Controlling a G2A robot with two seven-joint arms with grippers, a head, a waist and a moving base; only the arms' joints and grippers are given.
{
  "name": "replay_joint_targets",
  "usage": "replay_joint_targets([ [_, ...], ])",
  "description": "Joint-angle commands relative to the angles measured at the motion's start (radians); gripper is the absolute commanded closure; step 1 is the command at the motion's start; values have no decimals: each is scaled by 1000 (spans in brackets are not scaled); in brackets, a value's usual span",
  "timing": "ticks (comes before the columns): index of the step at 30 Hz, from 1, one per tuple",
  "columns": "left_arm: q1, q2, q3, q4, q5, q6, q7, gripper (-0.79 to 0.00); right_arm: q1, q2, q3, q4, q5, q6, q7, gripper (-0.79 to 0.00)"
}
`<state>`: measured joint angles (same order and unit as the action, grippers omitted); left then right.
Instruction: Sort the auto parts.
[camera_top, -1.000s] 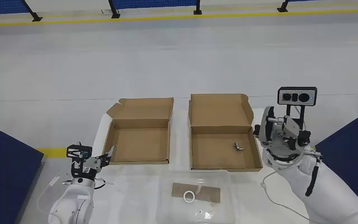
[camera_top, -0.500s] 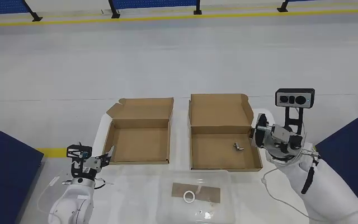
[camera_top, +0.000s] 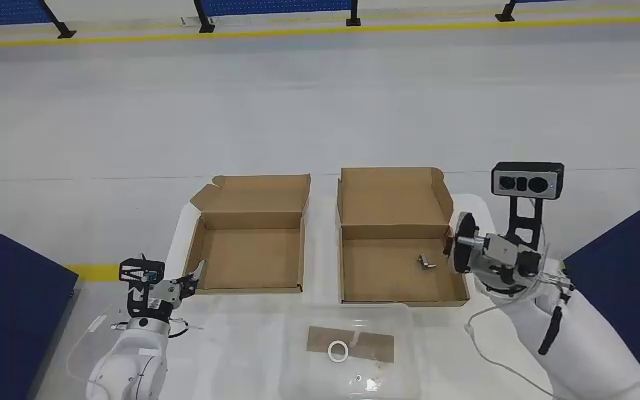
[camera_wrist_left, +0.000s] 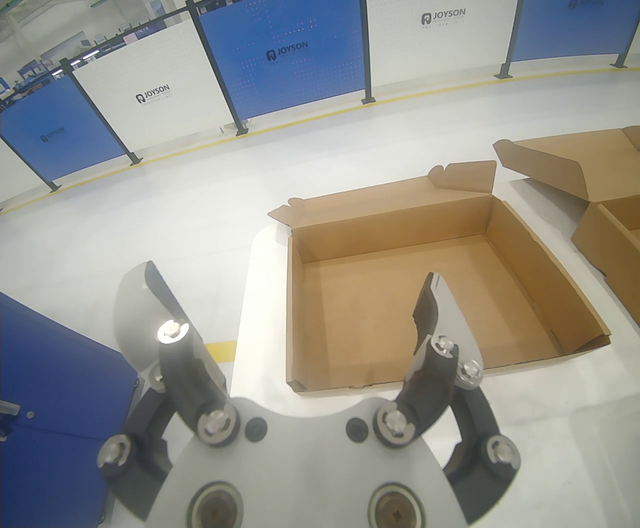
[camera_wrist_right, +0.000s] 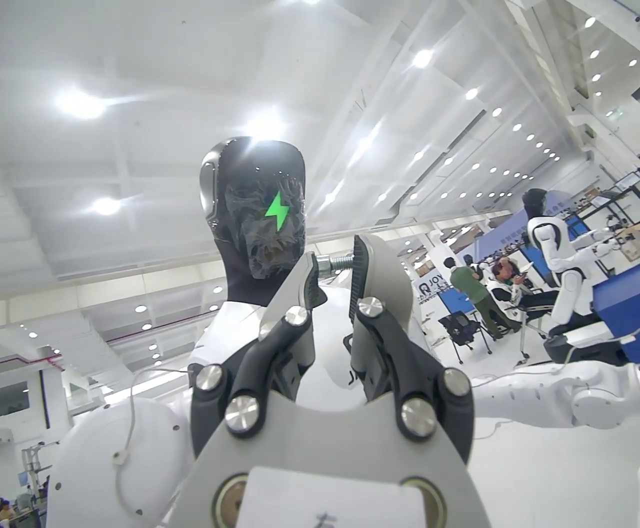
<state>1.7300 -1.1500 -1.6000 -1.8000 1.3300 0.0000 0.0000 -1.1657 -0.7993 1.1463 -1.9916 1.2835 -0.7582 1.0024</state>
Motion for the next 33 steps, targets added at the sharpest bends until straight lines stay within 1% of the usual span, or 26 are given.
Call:
replay_joint_targets([
  [1, 0, 0, 0, 0, 0, 0, 0, -785, -3, -6, 1, -2, 22, 3, 33, 0],
  [7, 0, 0, 0, 0, 0, 0, 0, -785, -8, -27, 13, -5, 79, 24, 84, 0],
  [16, 0, 0, 0, 0, 0, 0, 0, -785, -17, -55, 48, -2, 72, 59, 118, 0],
  [26, 0, 0, 0, 0, 0, 0, 0, -785, -39, -77, 93, 14, -14, 76, 92, 0],
  [33, 0, 0, 0, 0, 0, 0, 0, -785, -62, -93, 111, 7, 6, 84, 89, 0],
])
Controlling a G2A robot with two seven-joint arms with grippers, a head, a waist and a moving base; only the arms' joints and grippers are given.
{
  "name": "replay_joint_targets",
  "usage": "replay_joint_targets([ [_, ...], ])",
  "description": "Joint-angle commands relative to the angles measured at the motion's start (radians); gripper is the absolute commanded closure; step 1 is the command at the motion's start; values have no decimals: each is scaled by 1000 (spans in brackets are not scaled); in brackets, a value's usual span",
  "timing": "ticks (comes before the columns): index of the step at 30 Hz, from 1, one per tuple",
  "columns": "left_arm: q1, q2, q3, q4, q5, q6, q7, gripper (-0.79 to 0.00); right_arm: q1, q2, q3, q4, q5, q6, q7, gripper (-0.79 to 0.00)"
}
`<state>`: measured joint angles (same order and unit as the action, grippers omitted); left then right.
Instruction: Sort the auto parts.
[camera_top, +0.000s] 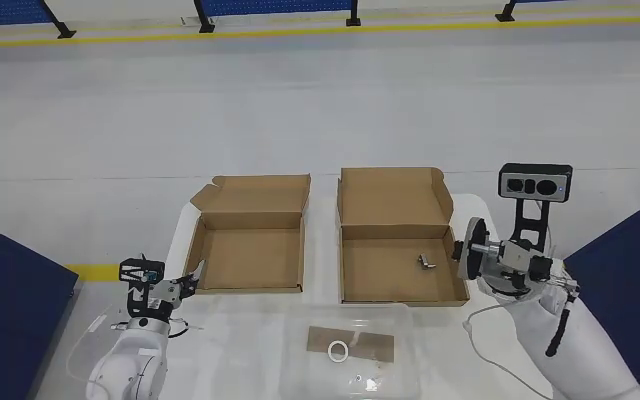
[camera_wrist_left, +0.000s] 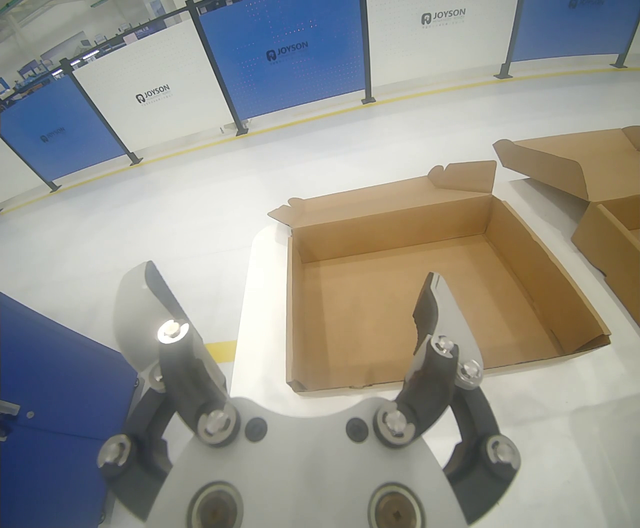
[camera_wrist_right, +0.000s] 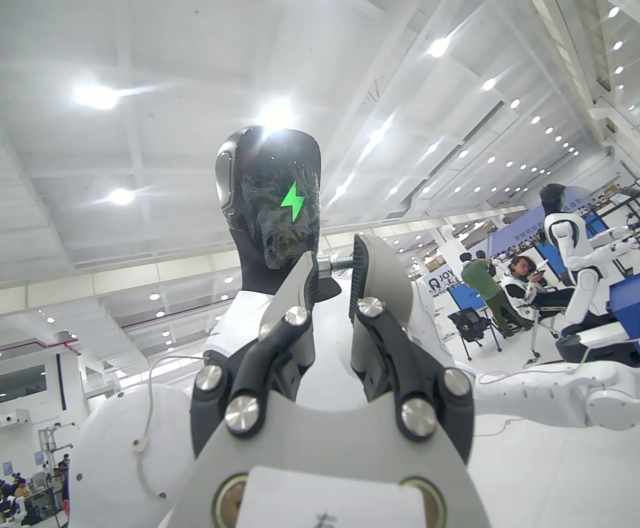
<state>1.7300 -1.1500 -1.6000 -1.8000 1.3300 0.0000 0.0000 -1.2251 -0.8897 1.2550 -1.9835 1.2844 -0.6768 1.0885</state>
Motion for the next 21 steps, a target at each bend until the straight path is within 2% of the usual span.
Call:
replay_joint_targets([
  [1, 0, 0, 0, 0, 0, 0, 0, -785, -5, -5, 5, -3, 10, 5, 6, 0],
  [10, 0, 0, 0, 0, 0, 0, 0, -785, -21, -25, 29, -3, 38, 27, 24, 0],
  [21, 0, 0, 0, 0, 0, 0, 0, -785, -23, -26, 30, -4, 41, 29, 16, 0],
])
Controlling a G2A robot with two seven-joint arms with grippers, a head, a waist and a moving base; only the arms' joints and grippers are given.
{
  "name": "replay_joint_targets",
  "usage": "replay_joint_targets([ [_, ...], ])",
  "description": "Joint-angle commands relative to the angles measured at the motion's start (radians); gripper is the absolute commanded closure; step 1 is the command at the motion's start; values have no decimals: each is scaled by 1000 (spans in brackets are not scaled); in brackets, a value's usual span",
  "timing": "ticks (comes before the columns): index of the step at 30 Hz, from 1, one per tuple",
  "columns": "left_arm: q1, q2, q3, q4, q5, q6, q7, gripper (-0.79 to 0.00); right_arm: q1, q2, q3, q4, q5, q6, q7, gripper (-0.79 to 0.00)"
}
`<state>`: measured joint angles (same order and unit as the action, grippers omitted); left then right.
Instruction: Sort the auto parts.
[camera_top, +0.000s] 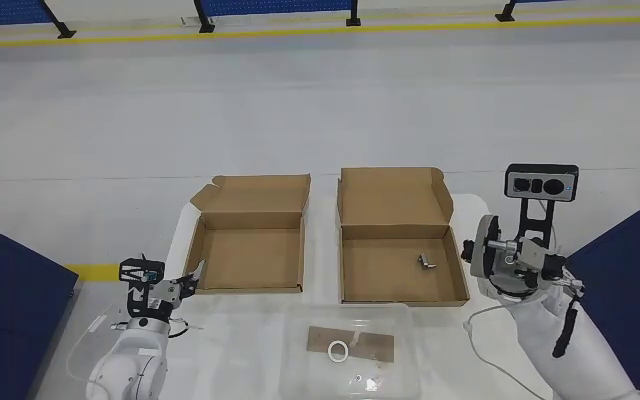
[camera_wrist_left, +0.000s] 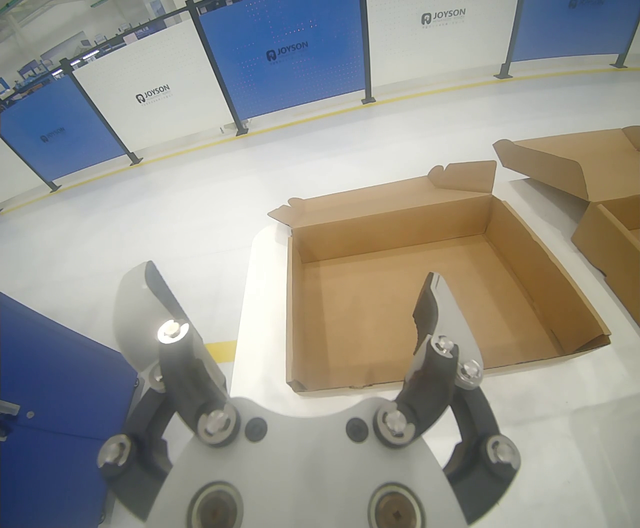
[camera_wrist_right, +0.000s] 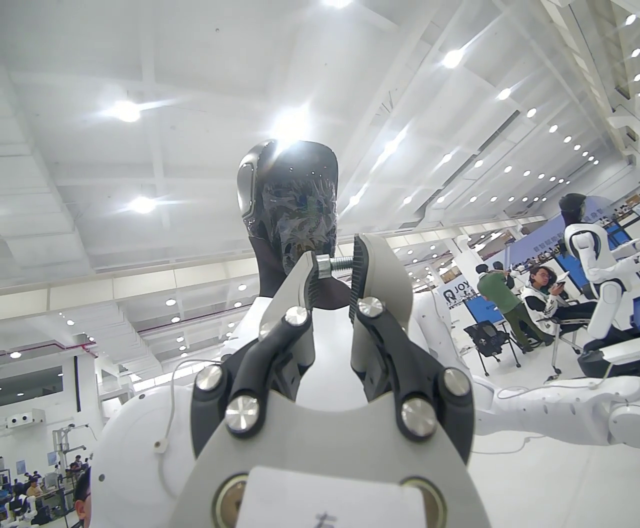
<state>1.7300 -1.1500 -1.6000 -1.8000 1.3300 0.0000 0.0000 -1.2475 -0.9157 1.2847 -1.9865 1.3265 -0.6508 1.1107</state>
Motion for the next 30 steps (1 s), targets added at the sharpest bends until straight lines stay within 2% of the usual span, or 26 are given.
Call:
replay_joint_targets([
  [1, 0, 0, 0, 0, 0, 0, 0, -785, -2, -2, 6, -9, -12, 11, -21, 0],
  [12, 0, 0, 0, 0, 0, 0, 0, -785, -44, -2, 130, 4, -159, 92, 5, 0],
  [20, 0, 0, 0, 0, 0, 0, 0, -785, -112, 12, 300, 30, -321, 161, 76, 0],
  [25, 0, 0, 0, 0, 0, 0, 0, -785, -155, 24, 408, 23, -488, 204, 124, 0],
  [30, 0, 0, 0, 0, 0, 0, 0, -785, -155, 24, 408, 23, -488, 204, 124, 0],
])
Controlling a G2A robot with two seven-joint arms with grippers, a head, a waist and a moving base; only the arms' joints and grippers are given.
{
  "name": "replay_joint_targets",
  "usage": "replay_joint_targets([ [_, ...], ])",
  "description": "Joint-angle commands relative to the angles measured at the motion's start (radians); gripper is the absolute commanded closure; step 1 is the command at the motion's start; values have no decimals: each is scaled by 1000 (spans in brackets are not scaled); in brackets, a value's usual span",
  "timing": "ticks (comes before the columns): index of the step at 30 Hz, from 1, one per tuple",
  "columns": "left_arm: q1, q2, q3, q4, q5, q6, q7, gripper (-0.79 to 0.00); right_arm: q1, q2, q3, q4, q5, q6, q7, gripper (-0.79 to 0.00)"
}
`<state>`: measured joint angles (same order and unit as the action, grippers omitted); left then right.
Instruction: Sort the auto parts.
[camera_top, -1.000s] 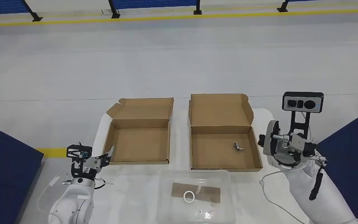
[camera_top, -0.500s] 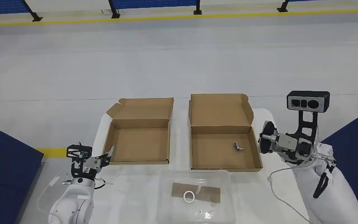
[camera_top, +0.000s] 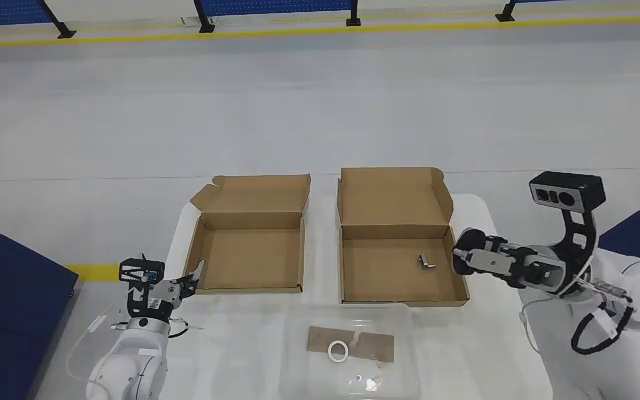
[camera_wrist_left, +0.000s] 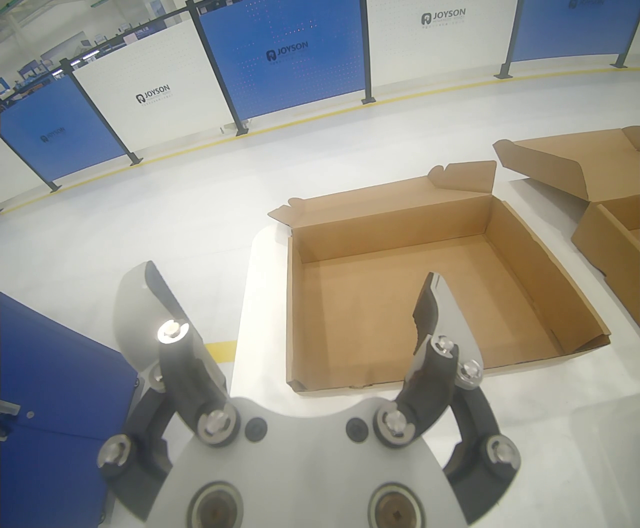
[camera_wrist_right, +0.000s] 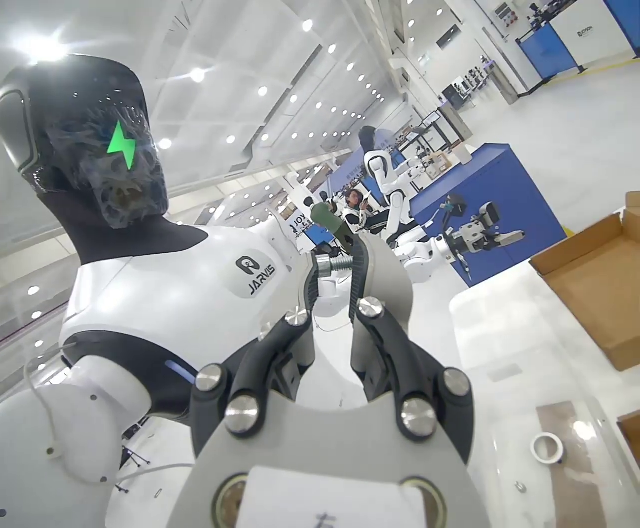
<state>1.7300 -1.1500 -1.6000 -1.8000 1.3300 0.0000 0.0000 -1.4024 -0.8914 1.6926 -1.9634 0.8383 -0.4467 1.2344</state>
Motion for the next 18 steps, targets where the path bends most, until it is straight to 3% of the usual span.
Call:
replay_joint_targets([
  [1, 0, 0, 0, 0, 0, 0, 0, -785, 0, 0, 0, 0, 0, 0, 0, 0],
  [4, 0, 0, 0, 0, 0, 0, 0, -785, -1, 0, 1, -3, -12, 6, -11, 0],
  [9, 0, 0, 0, 0, 0, 0, 0, -785, -8, 10, 53, -28, -274, 60, -19, 0],
  [14, 0, 0, 0, 0, 0, 0, 0, -785, -15, 29, 117, -75, -611, 121, 54, 0],
  [18, 0, 0, 0, 0, 0, 0, 0, -785, -27, 39, 141, -88, -729, 145, 85, 0],
])
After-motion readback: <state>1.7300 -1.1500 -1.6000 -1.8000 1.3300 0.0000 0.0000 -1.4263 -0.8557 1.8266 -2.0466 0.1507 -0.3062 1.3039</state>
